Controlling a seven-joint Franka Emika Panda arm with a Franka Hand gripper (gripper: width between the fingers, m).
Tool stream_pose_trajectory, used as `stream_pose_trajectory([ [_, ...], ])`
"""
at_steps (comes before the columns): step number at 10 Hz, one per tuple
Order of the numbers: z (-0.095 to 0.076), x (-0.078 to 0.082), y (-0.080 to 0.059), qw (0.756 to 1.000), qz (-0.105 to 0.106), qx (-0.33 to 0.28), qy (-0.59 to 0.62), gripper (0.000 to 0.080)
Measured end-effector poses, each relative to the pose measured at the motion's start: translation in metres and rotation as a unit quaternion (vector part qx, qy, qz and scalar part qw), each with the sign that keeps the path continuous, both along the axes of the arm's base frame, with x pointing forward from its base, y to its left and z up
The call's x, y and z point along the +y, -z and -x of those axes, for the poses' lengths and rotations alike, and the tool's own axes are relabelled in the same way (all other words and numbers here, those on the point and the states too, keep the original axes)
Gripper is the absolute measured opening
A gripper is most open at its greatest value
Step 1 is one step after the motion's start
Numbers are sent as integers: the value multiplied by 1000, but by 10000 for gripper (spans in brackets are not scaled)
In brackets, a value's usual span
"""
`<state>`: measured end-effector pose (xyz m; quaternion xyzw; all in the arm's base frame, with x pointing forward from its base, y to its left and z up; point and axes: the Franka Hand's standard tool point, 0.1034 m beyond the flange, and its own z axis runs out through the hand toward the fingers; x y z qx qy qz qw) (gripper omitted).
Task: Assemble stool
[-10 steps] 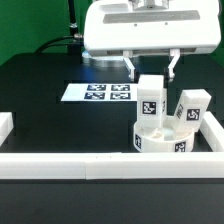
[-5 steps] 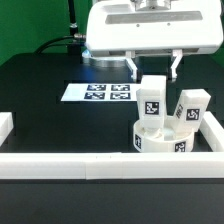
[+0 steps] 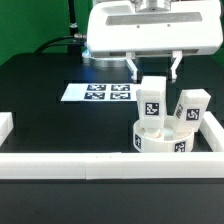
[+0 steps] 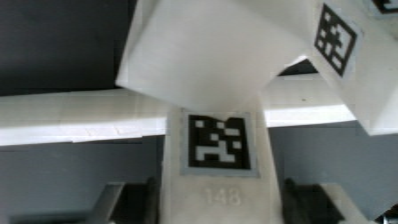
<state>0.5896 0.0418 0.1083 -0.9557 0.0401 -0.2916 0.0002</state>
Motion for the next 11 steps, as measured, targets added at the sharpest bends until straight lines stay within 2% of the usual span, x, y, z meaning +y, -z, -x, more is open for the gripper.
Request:
stream_pose_trajectory([
  [7, 7, 3, 14, 1000, 6, -16, 3, 335],
  [10, 6, 3, 16, 1000, 1, 3, 1, 335],
  [11, 8, 3, 18, 1000, 0, 10, 1, 412],
])
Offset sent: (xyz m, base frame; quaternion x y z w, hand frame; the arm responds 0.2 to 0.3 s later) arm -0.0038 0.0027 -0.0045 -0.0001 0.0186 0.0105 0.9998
